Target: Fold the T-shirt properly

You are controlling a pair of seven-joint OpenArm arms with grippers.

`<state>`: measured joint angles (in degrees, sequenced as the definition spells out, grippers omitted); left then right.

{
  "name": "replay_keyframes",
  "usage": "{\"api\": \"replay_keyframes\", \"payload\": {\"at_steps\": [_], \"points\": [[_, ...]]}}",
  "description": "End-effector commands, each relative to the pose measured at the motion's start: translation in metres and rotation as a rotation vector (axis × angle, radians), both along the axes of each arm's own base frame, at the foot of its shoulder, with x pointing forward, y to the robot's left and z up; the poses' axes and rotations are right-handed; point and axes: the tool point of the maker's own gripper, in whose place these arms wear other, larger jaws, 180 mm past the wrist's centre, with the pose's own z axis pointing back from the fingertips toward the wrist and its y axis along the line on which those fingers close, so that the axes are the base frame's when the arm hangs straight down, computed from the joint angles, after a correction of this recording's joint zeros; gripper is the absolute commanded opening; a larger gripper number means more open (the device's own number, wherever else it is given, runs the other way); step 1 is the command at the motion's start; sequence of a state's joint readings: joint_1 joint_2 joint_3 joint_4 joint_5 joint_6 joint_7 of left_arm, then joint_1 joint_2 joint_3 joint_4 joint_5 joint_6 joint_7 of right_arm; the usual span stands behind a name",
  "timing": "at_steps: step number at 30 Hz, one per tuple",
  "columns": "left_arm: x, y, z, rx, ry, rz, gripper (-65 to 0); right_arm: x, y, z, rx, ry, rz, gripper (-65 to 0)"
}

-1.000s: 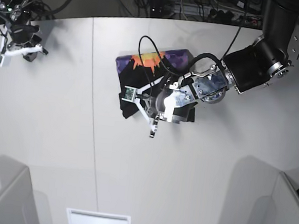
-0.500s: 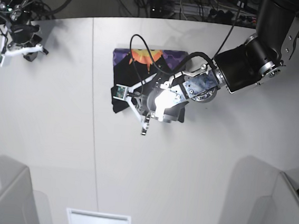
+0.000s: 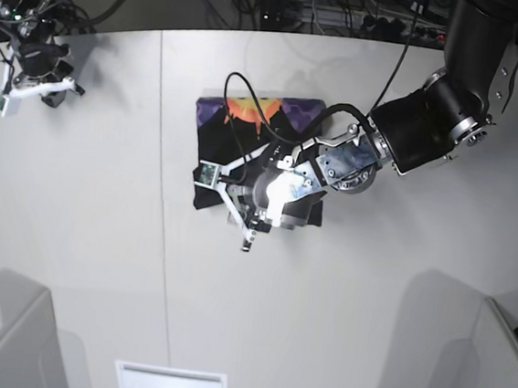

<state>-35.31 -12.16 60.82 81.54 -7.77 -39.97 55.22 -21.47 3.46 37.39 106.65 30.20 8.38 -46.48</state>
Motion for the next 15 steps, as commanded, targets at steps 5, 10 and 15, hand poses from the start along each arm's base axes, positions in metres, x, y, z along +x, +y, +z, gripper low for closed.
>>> {"api": "replay_keyframes", "payload": {"at_steps": [5,10,15], "points": [[0.021,-0.02,0.031,-0.046,-0.074,-0.024,-12.3,0.006,-0.004,0.009,-0.02,-0.037,0.005,-65.0],[0.045,-0.022,0.067,-0.135,-0.134,0.032,-8.4,0.006,-0.004,0.009,-0.02,-0.036,0.005,-65.0],[0.072,-0.006,0.137,-0.365,-0.243,0.185,-8.7,0.006,-0.004,0.009,-0.023,-0.034,0.007,-65.0]]}}
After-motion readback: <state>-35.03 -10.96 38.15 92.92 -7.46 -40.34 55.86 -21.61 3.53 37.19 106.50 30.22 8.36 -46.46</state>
